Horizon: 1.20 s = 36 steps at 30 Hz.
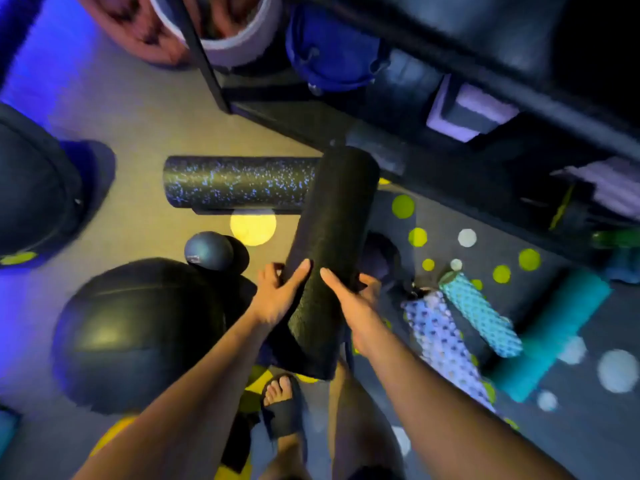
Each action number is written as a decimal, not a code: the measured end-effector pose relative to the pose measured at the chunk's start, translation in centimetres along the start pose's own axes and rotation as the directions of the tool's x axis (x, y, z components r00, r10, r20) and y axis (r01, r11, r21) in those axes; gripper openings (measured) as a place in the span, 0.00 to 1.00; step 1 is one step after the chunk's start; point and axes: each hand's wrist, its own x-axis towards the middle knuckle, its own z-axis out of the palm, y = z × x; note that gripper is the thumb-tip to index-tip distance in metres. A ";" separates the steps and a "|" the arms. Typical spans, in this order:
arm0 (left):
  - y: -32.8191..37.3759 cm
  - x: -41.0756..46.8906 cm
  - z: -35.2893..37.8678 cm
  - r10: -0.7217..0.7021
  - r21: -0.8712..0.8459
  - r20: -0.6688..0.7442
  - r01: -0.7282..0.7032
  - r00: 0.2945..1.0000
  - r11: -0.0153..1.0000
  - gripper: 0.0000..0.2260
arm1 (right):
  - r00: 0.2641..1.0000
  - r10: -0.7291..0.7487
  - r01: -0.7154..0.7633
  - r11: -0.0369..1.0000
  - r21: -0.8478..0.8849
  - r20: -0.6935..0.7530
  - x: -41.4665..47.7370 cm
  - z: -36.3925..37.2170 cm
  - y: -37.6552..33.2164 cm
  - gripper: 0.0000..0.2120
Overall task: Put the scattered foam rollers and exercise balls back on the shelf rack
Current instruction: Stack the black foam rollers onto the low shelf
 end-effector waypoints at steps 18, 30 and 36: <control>21.8 -26.9 9.2 0.427 -0.188 0.212 -0.392 0.879 0.900 0.46 | 0.872 -0.484 0.484 0.875 -0.026 -0.072 -20.1 -22.2 -17.2 0.38; 41.8 -21.8 23.6 0.580 -0.144 -0.074 -0.585 0.811 0.798 0.47 | 0.753 -0.656 0.614 0.731 -0.297 -0.055 -10.6 -35.5 -29.6 0.23; 51.2 -25.9 33.9 0.624 -0.177 0.140 -0.601 0.769 0.780 0.38 | 0.460 -0.644 0.736 0.662 -0.142 -0.611 -9.9 -44.6 -35.6 0.21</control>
